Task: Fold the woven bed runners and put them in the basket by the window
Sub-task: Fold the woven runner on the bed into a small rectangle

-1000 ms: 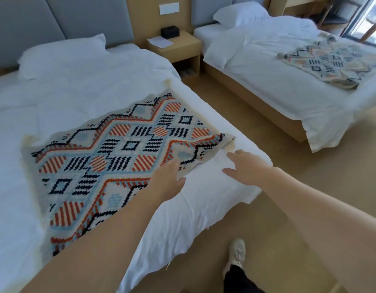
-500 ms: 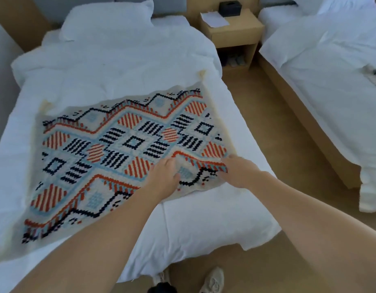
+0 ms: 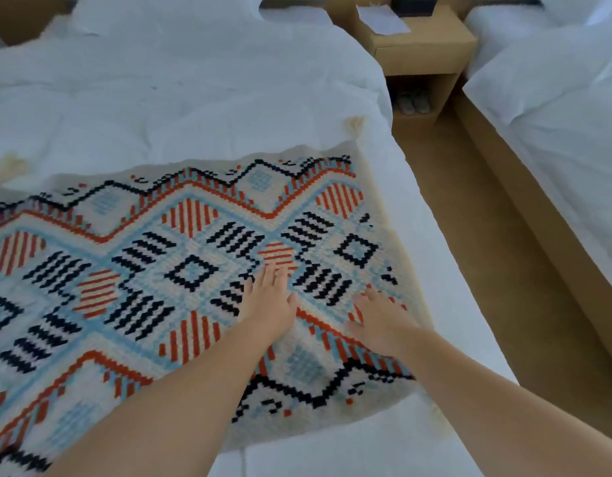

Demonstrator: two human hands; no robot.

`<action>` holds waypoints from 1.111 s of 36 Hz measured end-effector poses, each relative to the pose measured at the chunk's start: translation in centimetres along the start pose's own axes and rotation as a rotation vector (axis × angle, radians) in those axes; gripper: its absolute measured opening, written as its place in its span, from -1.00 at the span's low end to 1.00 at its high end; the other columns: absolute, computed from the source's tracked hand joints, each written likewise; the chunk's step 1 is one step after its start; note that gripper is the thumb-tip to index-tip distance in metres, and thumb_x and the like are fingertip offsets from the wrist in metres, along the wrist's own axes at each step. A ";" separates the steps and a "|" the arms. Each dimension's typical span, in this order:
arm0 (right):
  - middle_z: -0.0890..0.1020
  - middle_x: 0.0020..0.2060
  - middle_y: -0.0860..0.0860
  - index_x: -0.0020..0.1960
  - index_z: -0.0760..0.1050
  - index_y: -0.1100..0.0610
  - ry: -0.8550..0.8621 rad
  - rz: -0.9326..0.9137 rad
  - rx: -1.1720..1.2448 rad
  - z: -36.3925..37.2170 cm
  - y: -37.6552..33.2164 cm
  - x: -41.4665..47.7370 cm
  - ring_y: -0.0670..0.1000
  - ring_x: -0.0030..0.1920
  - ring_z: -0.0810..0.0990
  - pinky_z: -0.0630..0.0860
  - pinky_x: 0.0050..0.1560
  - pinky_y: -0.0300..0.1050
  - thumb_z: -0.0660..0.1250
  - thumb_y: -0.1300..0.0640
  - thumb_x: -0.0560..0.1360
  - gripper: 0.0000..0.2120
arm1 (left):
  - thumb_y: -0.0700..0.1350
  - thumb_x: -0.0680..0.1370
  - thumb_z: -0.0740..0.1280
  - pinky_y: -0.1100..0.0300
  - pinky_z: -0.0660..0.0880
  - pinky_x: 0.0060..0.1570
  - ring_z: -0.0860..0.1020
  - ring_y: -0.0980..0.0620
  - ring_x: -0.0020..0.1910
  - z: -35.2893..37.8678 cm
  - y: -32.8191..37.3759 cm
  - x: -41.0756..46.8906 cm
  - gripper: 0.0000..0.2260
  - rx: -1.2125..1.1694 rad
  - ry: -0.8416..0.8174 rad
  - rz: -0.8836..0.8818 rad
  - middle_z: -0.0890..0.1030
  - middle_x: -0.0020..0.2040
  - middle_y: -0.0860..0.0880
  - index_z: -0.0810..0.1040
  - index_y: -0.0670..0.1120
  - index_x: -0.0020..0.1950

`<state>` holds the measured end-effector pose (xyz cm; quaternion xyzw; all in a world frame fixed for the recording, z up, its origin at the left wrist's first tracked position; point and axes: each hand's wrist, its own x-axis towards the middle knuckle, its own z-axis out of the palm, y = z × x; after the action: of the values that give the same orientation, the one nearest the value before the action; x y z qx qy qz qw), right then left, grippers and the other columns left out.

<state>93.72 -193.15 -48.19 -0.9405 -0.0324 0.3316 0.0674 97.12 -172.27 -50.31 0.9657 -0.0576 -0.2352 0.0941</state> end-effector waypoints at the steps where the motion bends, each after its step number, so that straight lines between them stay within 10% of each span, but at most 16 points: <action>1: -0.04 0.57 0.11 0.58 -0.03 0.04 0.007 -0.011 -0.019 0.4 0.0 2.2 0.16 0.56 -0.02 0.08 0.51 0.12 0.08 -0.18 0.62 -0.36 | 0.12 0.65 -0.08 -0.07 -0.15 0.50 -0.21 -0.04 0.54 0.9 -0.2 1.7 -0.44 0.020 0.002 -0.012 -0.18 0.58 -0.07 -0.19 -0.06 0.56; 19: -0.30 0.54 0.11 0.56 -0.34 0.09 0.398 -0.184 -0.251 -3.0 5.6 32.0 0.10 0.53 -0.34 -0.27 0.52 0.10 -0.27 -0.39 0.52 -0.20 | 0.25 0.55 -0.19 -0.05 -0.26 0.48 -0.27 -0.06 0.53 9.8 -2.6 24.3 -0.36 0.018 0.397 -0.228 -0.22 0.57 -0.08 -0.22 0.00 0.56; 36: -0.13 0.57 0.16 0.58 -0.14 0.12 0.429 -0.144 -0.224 -17.2 5.8 47.5 0.14 0.56 -0.15 -0.16 0.53 0.12 0.08 0.15 0.56 -0.34 | 0.15 0.51 0.04 -0.09 -0.08 0.45 -0.02 -0.16 0.53 11.1 -4.2 27.6 -0.33 0.016 0.378 -0.192 0.01 0.55 -0.17 -0.03 -0.12 0.54; 40: 0.38 0.37 0.22 0.42 0.28 0.18 0.507 -0.047 -0.230 -18.9 6.2 48.1 0.20 0.41 0.31 0.09 0.47 0.22 0.20 0.15 0.49 -0.49 | 0.15 0.51 0.04 -0.08 -0.09 0.45 -0.01 -0.16 0.53 11.2 -4.5 27.8 -0.32 0.015 0.385 -0.181 0.02 0.55 -0.18 -0.05 -0.11 0.54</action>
<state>143.10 -196.15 -64.28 -0.9938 -0.0739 0.0783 -0.0261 116.75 -173.95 -73.29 0.9947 0.0465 -0.0532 0.0748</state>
